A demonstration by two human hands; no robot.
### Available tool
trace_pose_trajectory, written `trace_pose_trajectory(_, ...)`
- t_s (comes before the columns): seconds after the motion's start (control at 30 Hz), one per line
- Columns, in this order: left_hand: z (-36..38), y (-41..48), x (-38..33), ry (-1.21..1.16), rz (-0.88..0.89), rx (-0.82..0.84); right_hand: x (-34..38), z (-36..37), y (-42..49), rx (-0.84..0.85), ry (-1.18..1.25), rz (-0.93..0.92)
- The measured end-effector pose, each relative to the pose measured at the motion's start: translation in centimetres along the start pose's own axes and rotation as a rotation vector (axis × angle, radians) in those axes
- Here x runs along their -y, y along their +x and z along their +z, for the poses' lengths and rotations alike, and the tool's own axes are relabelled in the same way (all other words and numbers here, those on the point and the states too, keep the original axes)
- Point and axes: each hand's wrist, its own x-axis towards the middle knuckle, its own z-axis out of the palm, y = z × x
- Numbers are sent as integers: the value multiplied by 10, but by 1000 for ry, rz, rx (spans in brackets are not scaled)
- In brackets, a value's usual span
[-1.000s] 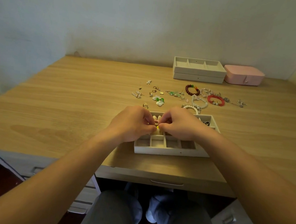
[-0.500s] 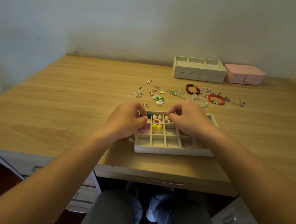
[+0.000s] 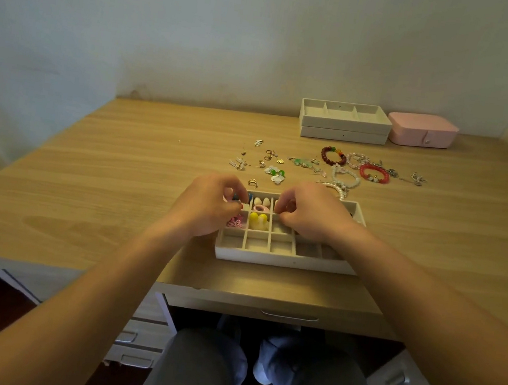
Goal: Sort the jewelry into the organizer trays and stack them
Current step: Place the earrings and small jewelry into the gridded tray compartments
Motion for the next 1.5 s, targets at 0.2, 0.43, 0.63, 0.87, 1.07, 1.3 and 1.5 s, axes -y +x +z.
trace_pose_trajectory(0.2, 3, -1, -2, -42, 83, 105, 7, 0, 4, -41, 87, -86)
trace_pose_trajectory(0.43, 8, 2, -8, -9, 38, 114, 11, 3, 6, 61, 120, -115)
trace_pose_trajectory(0.63, 4, 6, -14, 65, 16, 156, 14, 4, 10, 87, 139, -91)
trace_pose_trajectory(0.87, -2, 8, -32, 310, 31, 213, 14, 2, 8, 96, 115, -104)
trace_pose_trajectory(1.07, 0, 9, -46, 508, 55, 147, 14, 6, 9, 83, 119, -77)
trace_pose_trajectory(1.3, 6, 11, -55, 617, 67, 180, 11, 6, 10, 87, 135, -57)
trace_pose_trajectory(1.5, -2, 20, -43, 368, 5, 293, 9, 2, 11, 107, 124, -55)
